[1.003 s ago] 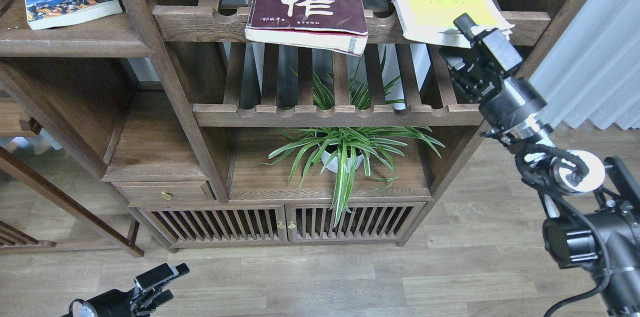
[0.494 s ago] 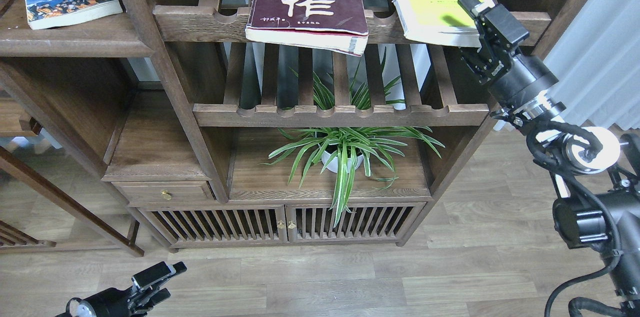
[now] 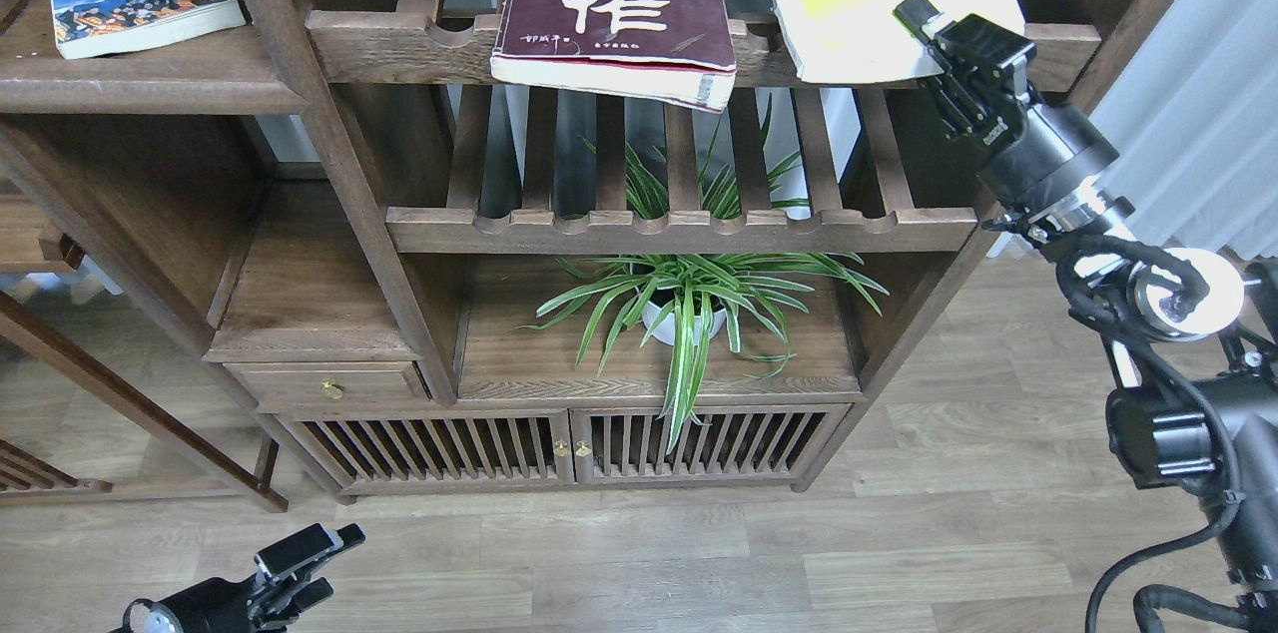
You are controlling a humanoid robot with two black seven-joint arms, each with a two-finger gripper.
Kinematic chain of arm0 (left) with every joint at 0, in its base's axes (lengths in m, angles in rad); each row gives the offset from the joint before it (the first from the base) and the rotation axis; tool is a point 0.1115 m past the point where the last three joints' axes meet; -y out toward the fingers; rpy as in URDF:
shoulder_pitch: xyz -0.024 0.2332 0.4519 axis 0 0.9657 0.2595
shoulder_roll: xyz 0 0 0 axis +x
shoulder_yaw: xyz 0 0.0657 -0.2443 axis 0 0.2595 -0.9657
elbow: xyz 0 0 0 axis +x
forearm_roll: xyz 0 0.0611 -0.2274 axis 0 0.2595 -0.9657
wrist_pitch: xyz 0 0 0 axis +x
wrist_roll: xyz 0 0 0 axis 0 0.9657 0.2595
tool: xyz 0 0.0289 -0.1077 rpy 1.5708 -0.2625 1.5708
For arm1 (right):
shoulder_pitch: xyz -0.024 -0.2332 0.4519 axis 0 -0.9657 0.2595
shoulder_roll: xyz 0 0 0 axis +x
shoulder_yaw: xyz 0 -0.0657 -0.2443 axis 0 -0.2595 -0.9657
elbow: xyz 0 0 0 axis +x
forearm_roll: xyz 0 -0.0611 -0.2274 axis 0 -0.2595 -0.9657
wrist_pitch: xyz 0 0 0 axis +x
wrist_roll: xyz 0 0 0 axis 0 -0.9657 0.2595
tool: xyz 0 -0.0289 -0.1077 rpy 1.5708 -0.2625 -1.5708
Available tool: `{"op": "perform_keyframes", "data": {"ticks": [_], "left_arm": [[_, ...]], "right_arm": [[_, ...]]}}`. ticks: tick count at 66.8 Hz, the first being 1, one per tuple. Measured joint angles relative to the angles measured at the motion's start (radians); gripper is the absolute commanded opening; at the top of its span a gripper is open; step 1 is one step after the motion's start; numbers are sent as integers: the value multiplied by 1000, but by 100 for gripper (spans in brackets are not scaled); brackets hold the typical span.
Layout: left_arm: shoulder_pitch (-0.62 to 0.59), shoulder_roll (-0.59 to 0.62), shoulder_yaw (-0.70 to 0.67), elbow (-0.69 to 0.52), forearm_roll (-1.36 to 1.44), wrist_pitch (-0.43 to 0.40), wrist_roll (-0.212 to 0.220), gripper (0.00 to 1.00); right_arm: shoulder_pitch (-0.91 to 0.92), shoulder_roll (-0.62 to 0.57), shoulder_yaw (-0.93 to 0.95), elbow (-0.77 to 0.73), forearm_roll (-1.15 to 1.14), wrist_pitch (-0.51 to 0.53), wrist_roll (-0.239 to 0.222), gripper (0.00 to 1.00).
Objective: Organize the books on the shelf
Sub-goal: 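Pull the yellow-green book off the top shelf and lower it with the right gripper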
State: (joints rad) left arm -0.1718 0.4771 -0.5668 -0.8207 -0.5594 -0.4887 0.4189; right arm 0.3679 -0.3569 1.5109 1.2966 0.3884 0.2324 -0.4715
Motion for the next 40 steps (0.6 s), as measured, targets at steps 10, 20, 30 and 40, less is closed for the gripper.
{"op": "perform_keyframes", "data": {"ticks": [10, 20, 30, 40], "left_arm": [[1, 0, -1, -1, 0, 0, 0, 99], [5, -4, -2, -2, -1, 0, -1, 99], [8, -11, -1, -1, -1, 0, -2, 99], [8, -27, -2, -1, -2, 0, -2, 99]], "right_arm": [[-25, -29, 65, 10, 44, 20, -16, 1], [-142, -105, 98, 35, 136, 128, -17, 1], [-305, -169, 100, 57, 222, 235, -18, 1], [-467, -185, 100, 73, 255, 256, -17, 1]]}}
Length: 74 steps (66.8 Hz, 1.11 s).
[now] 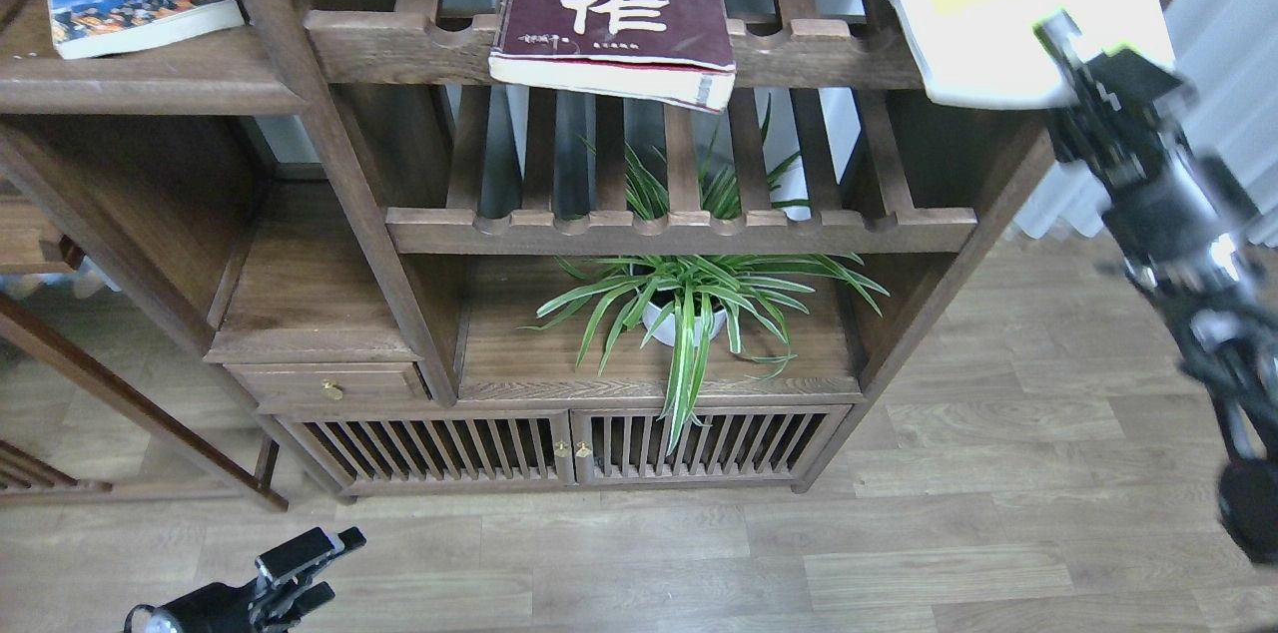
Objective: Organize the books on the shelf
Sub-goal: 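Pull the yellow-green book off the top shelf and lower it with the right gripper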
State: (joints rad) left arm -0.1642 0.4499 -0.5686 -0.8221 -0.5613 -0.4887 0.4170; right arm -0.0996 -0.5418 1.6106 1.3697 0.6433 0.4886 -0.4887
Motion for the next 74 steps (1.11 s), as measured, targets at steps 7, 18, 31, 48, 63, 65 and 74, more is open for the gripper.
{"op": "perform_keyframes", "data": {"ticks": [7, 18, 31, 48, 63, 65, 74], "left_arm": [[1, -19, -3, 0, 0, 0, 0, 99], [4, -50, -4, -2, 0, 0, 0, 99], [11, -89, -4, -7, 1, 0, 0, 99], [20, -106, 0, -98, -15, 0, -50, 99], [41, -121, 1, -247, -19, 0, -125, 99], [44, -121, 1, -264, -19, 0, -127, 99], [51, -118, 0, -356, -19, 0, -129, 99]], "right_arm": [[-108, 2, -14, 5, 5, 1, 0, 1], [-245, 24, -60, 6, 9, 0, 0, 0], [-295, 55, -151, 8, 9, 0, 0, 0], [-232, 117, -289, 20, -4, 0, 0, 0], [-140, 194, -410, 15, -26, 0, 0, 0], [-129, 202, -423, 13, -29, 0, 0, 0], [-74, 257, -495, -20, -59, 0, 0, 0]]}}
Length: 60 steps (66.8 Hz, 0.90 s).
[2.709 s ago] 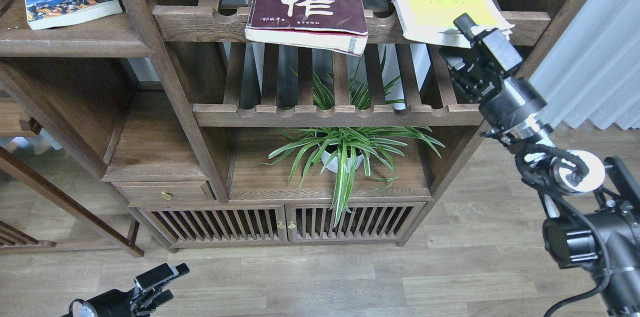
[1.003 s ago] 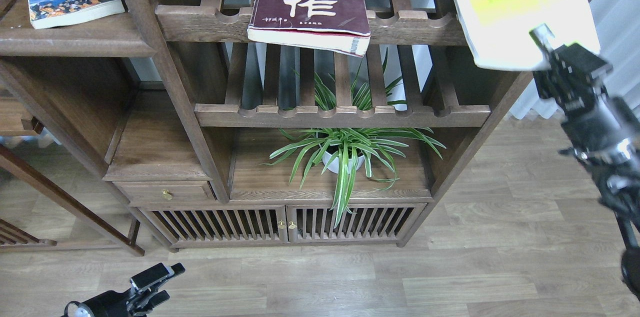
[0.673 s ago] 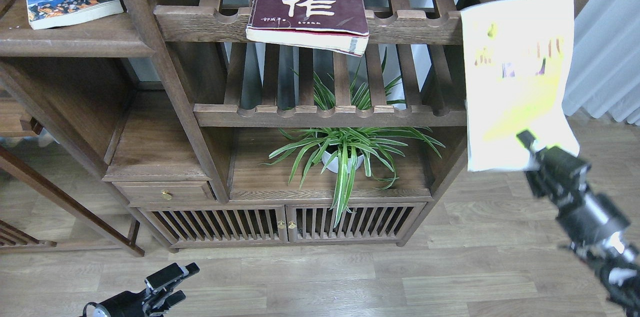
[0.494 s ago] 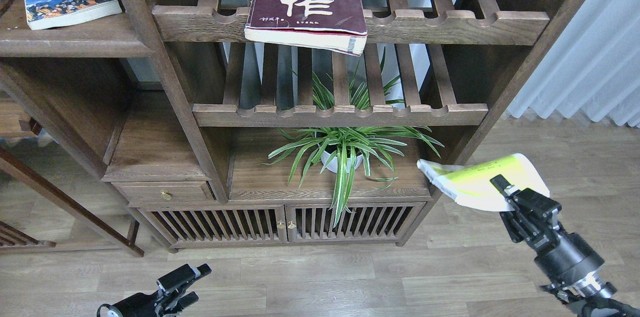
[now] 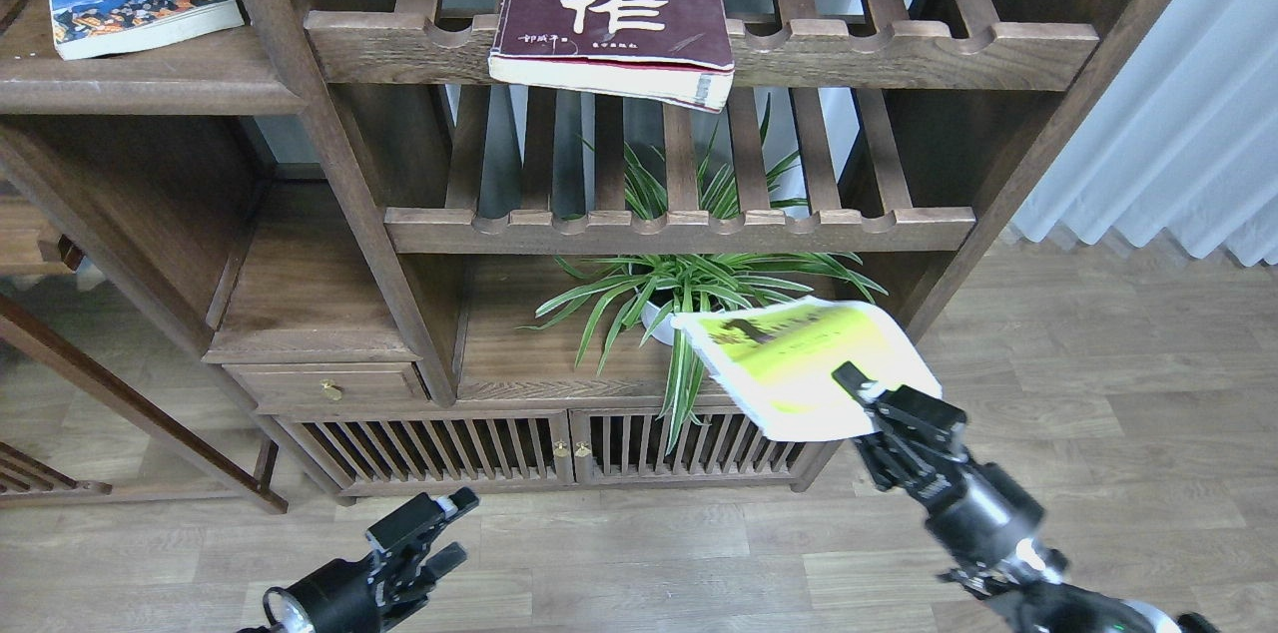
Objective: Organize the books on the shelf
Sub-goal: 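Pull the yellow-green book off the top shelf and lower it with the right gripper, then grasp the yellow-green book with the left gripper from the right gripper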
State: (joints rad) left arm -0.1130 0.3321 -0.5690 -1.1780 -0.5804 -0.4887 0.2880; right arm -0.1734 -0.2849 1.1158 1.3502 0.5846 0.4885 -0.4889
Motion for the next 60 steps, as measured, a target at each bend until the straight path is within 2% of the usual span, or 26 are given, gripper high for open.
{"op": "perform_keyframes", "data": {"ticks": [24, 49, 60], "left_arm": [[-11, -34, -47, -68, -1, 0, -3, 99], [-78, -167, -61, -53, 2, -2, 2, 96], [-89, -183, -54, -48, 5, -1, 6, 97]], "right_arm": [[41, 140, -84, -58, -98, 0, 0, 0], [37, 275, -96, -98, -234, 0, 1, 0], [37, 285, -97, -98, -251, 0, 1, 1]]}}
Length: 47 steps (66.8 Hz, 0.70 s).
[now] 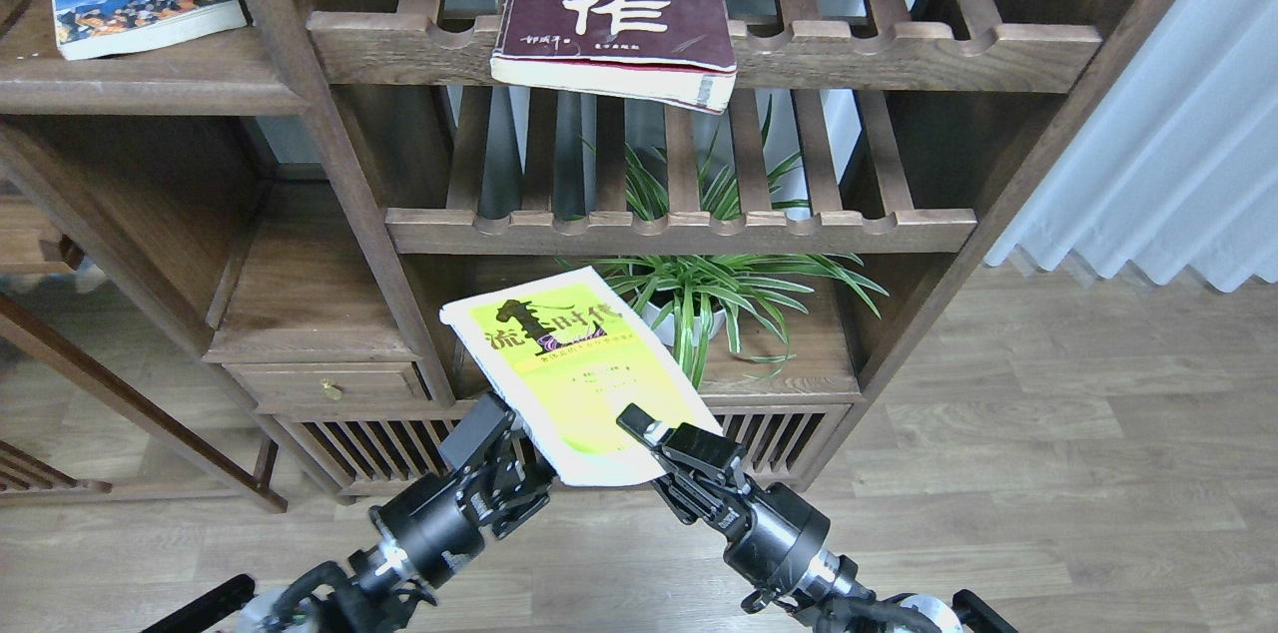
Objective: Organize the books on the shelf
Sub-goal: 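Grasp the yellow-green book with the left gripper from the right gripper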
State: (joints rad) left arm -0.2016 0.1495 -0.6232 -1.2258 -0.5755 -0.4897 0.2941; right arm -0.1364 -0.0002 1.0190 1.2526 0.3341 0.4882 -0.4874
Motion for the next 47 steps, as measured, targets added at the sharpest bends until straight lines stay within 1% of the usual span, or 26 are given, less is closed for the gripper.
{"op": "perform_keyframes", "data": {"ticks": [5, 10, 27, 37, 38, 47], "left_arm": [[16, 6, 8, -4, 8, 0, 1, 99], [56, 9, 27, -5, 25, 5, 8, 99], [158, 54, 22, -21, 65, 1, 5, 99], [191, 100, 7, -82, 70, 1, -2, 99], [201, 120, 2, -107, 71, 1, -3, 99], [225, 160, -25, -151, 71, 1, -6, 99]], "right_arm": [[0, 0, 2, -1, -4, 0, 0, 1], [4, 2, 6, -5, -4, 1, -5, 0], [6, 0, 16, -28, -1, 1, -2, 0], [10, 0, 22, -48, 0, 1, -1, 0], [11, 0, 25, -51, 1, 1, -1, 0], [11, -5, 27, -64, 4, 0, -1, 0]]}}
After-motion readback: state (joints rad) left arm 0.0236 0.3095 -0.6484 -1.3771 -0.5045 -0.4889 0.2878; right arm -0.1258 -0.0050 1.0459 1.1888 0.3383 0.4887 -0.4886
